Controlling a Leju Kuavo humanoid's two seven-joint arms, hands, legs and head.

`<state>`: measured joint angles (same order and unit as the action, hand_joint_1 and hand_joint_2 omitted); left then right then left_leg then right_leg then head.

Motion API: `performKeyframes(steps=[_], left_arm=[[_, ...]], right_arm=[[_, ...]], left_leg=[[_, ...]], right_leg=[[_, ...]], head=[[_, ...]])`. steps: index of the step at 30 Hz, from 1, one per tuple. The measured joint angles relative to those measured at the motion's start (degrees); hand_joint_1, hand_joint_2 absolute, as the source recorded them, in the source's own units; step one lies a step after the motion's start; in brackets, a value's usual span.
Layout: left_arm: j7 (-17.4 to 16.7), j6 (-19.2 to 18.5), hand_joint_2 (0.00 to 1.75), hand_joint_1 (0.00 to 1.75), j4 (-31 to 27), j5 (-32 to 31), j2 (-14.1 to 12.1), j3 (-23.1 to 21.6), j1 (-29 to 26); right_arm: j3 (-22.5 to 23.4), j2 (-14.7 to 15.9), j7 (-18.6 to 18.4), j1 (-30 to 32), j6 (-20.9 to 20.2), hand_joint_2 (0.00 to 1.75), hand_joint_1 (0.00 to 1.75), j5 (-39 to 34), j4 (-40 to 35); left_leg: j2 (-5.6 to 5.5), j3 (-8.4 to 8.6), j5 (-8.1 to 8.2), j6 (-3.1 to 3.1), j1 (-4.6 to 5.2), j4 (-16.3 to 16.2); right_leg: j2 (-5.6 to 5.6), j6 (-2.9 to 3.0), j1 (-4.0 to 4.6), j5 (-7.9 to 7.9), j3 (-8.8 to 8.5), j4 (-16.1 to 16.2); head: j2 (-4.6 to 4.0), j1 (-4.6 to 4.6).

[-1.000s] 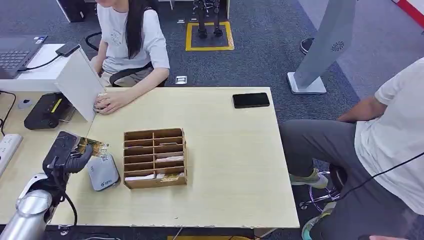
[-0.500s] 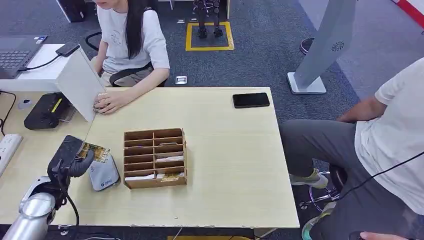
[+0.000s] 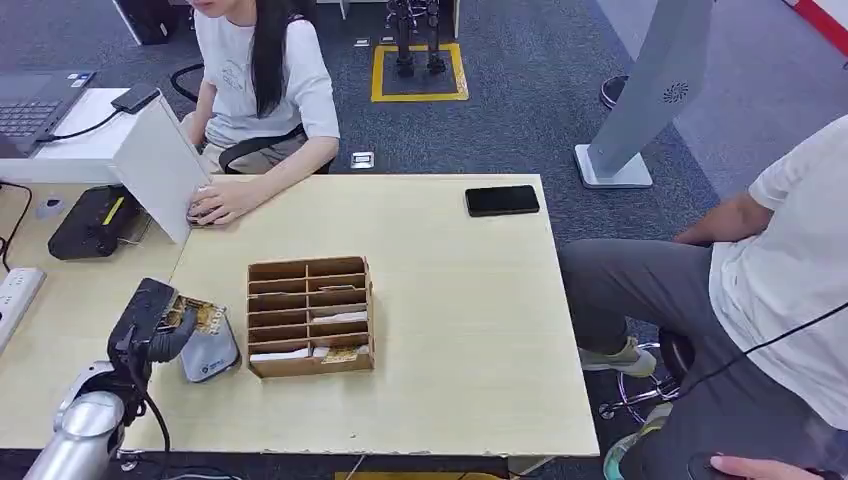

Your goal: Pass the card to the sensor for recognition and then transmit it.

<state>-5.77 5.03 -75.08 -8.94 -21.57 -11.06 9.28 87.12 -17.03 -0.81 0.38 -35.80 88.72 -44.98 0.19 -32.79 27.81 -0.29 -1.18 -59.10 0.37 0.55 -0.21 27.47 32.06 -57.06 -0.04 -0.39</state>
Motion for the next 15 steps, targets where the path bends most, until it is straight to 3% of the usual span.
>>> performKeyframes(steps=[9,12,15], left_arm=[[0.02,0.61,1.75,1.75,0.74,1.22,1.03,-0.35,0.24],[0.55,1.14,1.75,1.75,0.92,2.9,1.42,-0.44,0.35],[0.92,1.46,1.75,1.75,1.29,3.54,1.79,-0.81,0.98]], right_arm=[[0.0,-0.02,-0.39,0.01,0.11,0.0,0.0,0.0,0.0],[0.07,-0.67,-1.7,-0.13,2.9,0.0,0.0,-0.11,0.0],[0.0,-0.85,-0.72,-0.14,2.23,0.0,0.0,-0.02,0.22]], left_leg=[[0.0,0.0,0.0,0.0,0.0,0.0],[0.0,0.0,0.0,0.0,0.0,0.0],[-0.01,0.0,0.0,0.0,0.0,0.0]], right_leg=[[0.0,0.0,0.0,0.0,0.01,0.0],[0.0,0.0,0.0,0.0,0.01,0.0],[-0.01,0.0,0.0,0.0,0.0,0.0]], head=[[0.0,-0.02],[0.0,0.0],[0.0,-0.04]])
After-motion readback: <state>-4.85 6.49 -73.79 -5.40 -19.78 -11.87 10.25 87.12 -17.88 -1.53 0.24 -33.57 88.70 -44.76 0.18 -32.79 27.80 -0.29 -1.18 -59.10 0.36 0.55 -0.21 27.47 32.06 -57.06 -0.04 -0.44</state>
